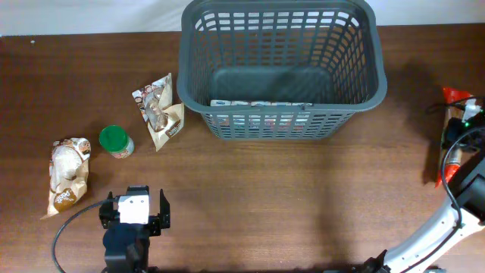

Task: Pack container
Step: 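Grasp the long spaghetti package with the right gripper and lift it, then lower the spaghetti package into the basket and release it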

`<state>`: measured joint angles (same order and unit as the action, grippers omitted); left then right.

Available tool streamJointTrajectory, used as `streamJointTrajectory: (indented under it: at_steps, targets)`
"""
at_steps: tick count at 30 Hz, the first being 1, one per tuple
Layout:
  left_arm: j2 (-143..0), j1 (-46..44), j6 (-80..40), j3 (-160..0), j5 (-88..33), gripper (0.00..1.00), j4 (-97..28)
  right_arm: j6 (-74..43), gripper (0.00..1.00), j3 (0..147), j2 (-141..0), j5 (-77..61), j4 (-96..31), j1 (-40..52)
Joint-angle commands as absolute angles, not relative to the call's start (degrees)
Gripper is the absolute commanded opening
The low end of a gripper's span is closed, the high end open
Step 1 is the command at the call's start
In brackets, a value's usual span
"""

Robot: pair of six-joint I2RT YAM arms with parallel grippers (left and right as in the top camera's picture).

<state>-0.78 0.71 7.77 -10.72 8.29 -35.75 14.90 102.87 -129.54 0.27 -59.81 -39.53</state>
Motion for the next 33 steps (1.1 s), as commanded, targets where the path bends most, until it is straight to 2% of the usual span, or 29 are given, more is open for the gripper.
streamJointTrajectory:
  at_steps: [1, 12, 17, 21, 26, 33]
  targets:
    - [-0.34, 0.54, 8.69, -10.48, 7.68, 0.99, -35.59, 13.15, 0.04, 108.03, -130.69, -12.73, -62.17, -38.96]
    - [-0.34, 0.54, 8.69, -10.48, 7.7, 0.99, -35.59, 12.97, 0.04, 139.46, -126.21, -15.92, -76.16, -33.04]
    - [-0.34, 0.54, 8.69, -10.48, 7.68, 0.99, -35.59, 13.23, 0.04, 157.38, -125.25, -15.92, -81.89, -26.33]
    - [-0.34, 0.54, 8.69, -10.48, 7.68, 0.99, -35.59, 17.87, 0.04, 169.01, -124.44, -15.62, -85.43, -18.46]
    - [-0.34, 0.54, 8.69, -10.48, 7.7, 0.99, -35.59, 21.04, 0.04, 176.16, -123.31, -13.21, -87.22, -7.53]
    - [-0.34, 0.54, 8.69, -10.48, 7.68, 0.99, -35.59, 27.62, 0.04, 177.31, -122.65, -9.13, -87.39, 7.79]
